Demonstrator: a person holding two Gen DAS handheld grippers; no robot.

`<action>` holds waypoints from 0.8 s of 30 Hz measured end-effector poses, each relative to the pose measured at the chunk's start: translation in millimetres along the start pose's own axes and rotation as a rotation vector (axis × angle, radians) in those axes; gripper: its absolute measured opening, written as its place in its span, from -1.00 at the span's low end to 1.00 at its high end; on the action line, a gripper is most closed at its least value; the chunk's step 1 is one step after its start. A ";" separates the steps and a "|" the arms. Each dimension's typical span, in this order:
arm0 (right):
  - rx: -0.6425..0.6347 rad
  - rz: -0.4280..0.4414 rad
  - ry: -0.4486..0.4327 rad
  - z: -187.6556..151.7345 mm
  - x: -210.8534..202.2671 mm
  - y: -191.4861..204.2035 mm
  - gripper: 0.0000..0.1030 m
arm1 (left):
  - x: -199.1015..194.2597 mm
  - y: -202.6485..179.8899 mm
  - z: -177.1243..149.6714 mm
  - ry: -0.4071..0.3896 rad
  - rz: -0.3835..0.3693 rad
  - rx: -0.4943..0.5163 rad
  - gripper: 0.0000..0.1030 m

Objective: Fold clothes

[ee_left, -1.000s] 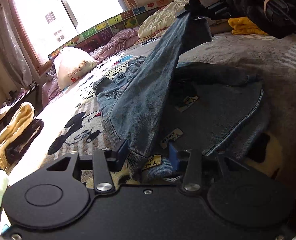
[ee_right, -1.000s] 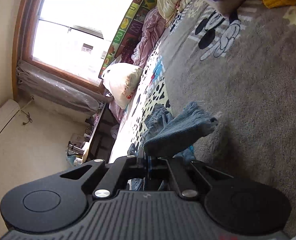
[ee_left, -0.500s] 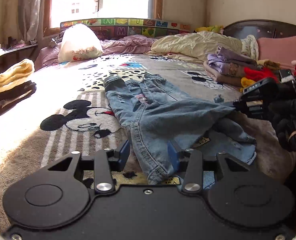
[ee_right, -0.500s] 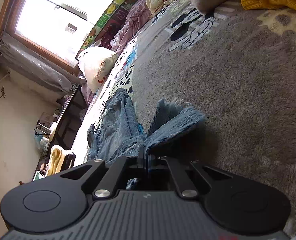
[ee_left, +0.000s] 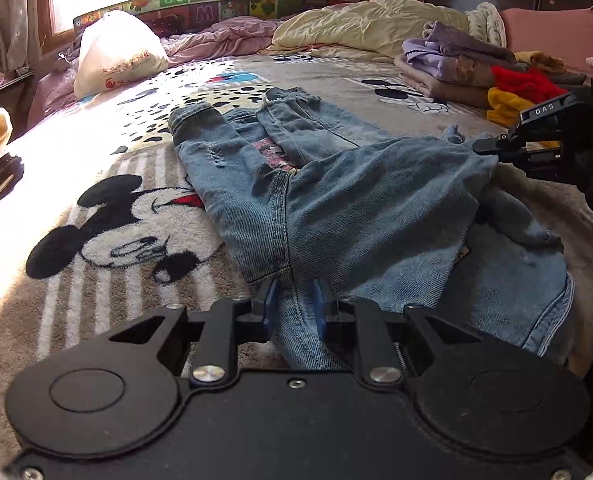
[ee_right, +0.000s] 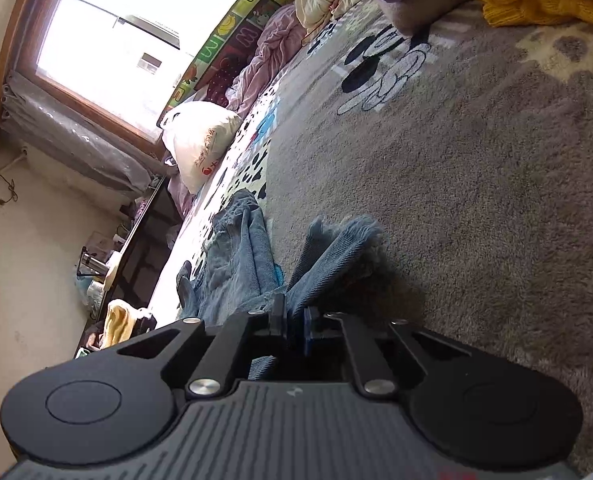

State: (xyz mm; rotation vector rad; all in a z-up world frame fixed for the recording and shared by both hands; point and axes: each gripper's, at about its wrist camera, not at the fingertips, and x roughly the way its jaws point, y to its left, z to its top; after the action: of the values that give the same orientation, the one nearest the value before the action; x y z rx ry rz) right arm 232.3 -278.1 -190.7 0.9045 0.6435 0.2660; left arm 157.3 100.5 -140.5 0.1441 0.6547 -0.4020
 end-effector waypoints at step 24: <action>-0.553 -0.039 -0.171 -65.4 -53.0 97.9 -0.77 | 55.7 44.5 65.4 -0.103 0.009 -0.023 -0.64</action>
State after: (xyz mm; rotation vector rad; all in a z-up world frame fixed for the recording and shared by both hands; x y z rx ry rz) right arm 155.0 -202.1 -120.5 0.3771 0.3956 0.3081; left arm 252.3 106.8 -123.2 0.1036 0.5573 -0.3903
